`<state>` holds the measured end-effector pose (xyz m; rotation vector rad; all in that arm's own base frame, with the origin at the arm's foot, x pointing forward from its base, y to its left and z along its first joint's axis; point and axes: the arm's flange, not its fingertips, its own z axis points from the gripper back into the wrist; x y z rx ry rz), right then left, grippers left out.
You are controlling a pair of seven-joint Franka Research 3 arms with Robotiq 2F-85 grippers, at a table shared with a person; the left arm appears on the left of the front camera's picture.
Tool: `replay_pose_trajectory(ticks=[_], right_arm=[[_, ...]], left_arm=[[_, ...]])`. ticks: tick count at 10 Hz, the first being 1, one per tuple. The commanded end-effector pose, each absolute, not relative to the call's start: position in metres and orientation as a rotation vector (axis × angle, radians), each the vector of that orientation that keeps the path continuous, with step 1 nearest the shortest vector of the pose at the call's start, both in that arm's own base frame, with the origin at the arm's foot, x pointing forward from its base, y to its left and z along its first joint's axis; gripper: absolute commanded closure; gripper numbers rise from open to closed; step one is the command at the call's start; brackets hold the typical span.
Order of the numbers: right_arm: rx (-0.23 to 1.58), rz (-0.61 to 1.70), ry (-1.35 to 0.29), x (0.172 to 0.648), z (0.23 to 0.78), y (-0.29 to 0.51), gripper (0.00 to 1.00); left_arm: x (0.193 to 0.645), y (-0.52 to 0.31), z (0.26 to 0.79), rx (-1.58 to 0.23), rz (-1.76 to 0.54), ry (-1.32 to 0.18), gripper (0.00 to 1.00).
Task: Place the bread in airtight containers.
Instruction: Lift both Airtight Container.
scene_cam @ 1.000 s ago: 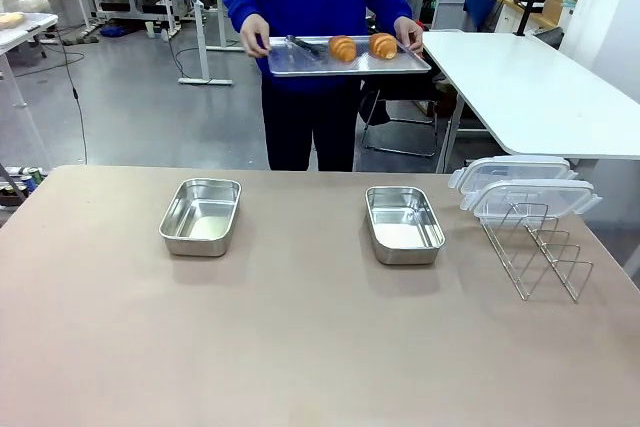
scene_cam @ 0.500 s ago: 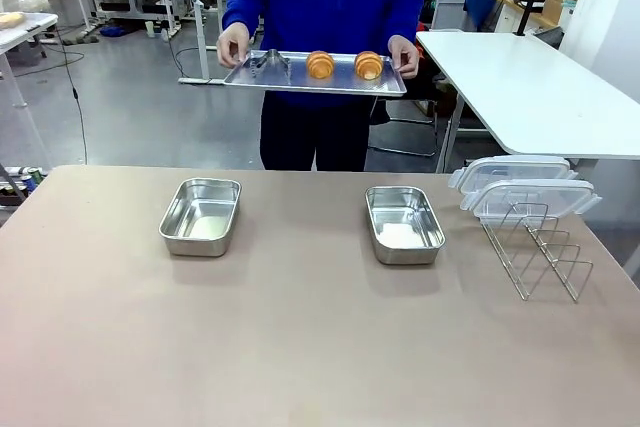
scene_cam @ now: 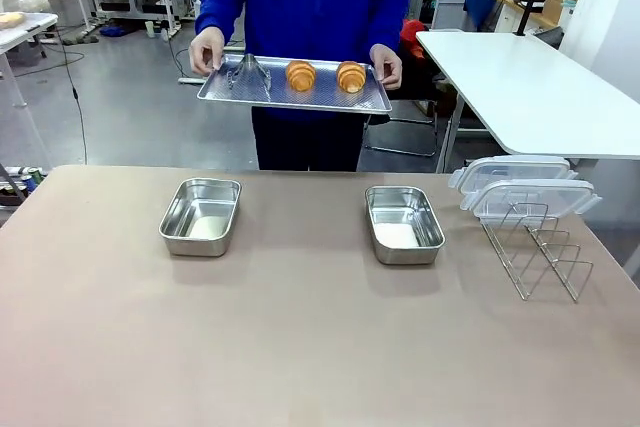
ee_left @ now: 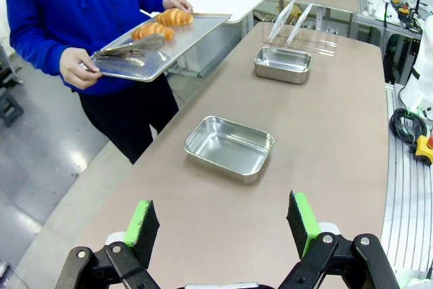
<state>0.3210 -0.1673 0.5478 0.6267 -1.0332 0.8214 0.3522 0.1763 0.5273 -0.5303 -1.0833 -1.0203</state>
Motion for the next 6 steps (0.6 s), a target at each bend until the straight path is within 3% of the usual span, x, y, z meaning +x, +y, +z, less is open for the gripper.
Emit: replay_pose_trajectory(ticks=[1,6], right_arm=[[0.624,0.841,-1.061,0.3243,0.5500,-0.1675,0.00],[0.624,0.841,-1.061,0.3243,0.5500,-0.1675,0.00]], left_arm=[[0.3550,0.1781,0.5284,-0.536,-1.035,-1.114,0.00],[0.3550,0.1781,0.5284,-0.536,-1.035,-1.114,0.00]])
